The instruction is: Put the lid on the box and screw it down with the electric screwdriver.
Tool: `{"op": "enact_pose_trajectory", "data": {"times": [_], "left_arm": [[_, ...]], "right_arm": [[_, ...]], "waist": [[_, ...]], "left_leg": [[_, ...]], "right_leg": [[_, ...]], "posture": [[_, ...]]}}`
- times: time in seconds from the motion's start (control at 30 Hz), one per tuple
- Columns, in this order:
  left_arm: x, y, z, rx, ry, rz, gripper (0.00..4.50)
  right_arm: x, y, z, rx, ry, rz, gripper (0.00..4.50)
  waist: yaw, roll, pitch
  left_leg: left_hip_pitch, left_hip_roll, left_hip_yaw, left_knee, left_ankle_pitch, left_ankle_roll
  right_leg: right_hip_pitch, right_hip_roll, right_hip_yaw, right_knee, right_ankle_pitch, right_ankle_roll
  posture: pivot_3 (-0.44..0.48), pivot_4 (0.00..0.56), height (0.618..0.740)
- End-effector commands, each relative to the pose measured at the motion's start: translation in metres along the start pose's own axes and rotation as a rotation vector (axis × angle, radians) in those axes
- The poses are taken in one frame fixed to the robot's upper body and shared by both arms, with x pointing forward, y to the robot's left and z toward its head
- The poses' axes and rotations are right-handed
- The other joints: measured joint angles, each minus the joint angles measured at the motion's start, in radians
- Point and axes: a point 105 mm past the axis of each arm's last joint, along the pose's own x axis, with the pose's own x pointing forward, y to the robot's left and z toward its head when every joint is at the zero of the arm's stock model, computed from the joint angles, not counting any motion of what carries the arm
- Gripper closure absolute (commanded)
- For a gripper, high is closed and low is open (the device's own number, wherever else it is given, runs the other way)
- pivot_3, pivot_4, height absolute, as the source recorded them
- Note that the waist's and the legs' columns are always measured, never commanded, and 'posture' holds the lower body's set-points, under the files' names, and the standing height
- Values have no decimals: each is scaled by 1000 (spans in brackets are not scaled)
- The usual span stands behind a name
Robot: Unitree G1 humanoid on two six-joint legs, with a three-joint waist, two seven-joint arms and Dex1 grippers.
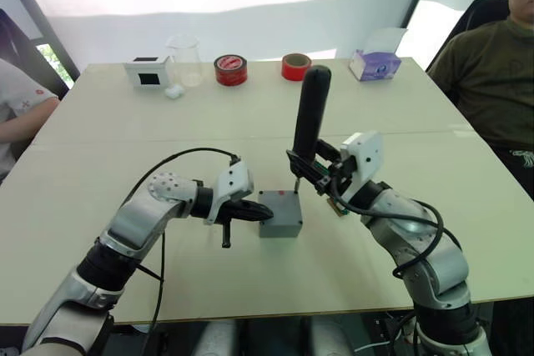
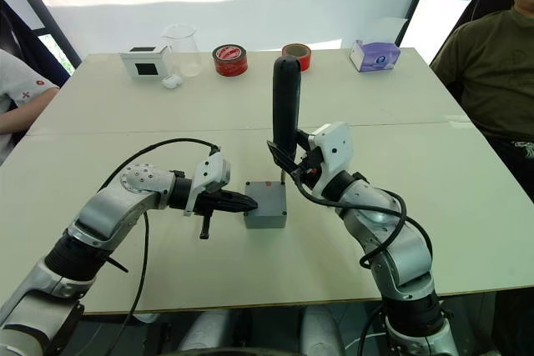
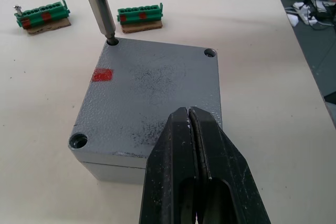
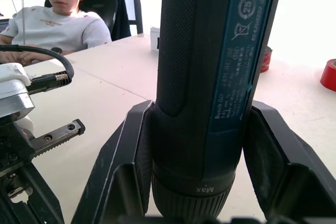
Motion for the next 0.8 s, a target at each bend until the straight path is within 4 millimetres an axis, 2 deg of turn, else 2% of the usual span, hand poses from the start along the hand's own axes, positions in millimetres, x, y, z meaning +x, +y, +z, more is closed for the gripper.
{"op": "enact_pose_trajectory", "data": {"times": [0.03, 0.17, 0.27, 0.4, 0.5, 0.57, 0.6, 0.7, 0.8], "left_arm": [[1, -1, -9, -20, 27, 2, 4500], [1, -2, -9, -18, 26, 3, 4500], [1, -1, -9, -18, 26, 6, 4500], [-1, 0, -11, -20, 29, 10, 4500], [-3, 1, -11, -22, 25, 17, 4500], [-4, 2, -10, -23, 22, 21, 4500], [-5, 3, -8, -26, 10, 27, 4500], [-20, 10, 15, -70, -119, 61, 4500], [-36, 14, 33, -91, -217, 88, 4500]], "right_arm": [[-8, -4, -48, 58, 189, -19, 2671], [-4, -2, -15, 22, 76, 8, 2671], [-4, -4, 3, 0, 33, 20, 2671], [-5, -11, 43, -52, -52, 40, 2671], [-6, -15, 70, -72, -99, 53, 2671], [-6, -16, 79, -71, -114, 57, 2671], [-6, -20, 88, -67, -129, 52, 2671], [-13, -45, 135, -10, -212, 15, 2671], [-18, -70, 155, 95, -199, -48, 2671]], "waist": [[0, 0, 0], [0, 1, 0], [0, 2, 2], [1, 5, 6], [8, 7, 8], [14, 8, 8], [15, 8, 8], [15, 11, 17], [13, 10, 28]], "left_leg": [[0, 0, 0, 0, 0, 0], [-1, 0, 0, -1, 0, 0], [-2, 0, 0, -1, 0, 0], [-3, 0, 0, -1, 0, 0], [-11, 0, 0, -1, 0, 0], [-19, 0, 0, -1, 1, -2], [-21, 0, 0, 0, 2, -2], [-21, 0, 0, 0, 2, -2], [-22, 0, 0, 0, 2, -2]], "right_leg": [[0, -1, 0, 0, 0, 0], [-1, -2, 0, -1, -1, -1], [-2, -3, 0, -1, -1, -1], [-3, -4, 0, -2, -1, -2], [-9, -4, 0, -1, 0, -2], [-16, -3, 0, 0, 1, -3], [-17, -2, 0, 0, 1, -3], [-18, -1, 0, 0, 1, -3], [-19, -1, 0, 1, 2, -4]], "posture": [[0, 150, 740], [0, 150, 740], [0, 150, 740], [0, 150, 740], [0, 150, 740], [0, 150, 740], [0, 150, 740], [0, 150, 740], [0, 150, 740]]}}
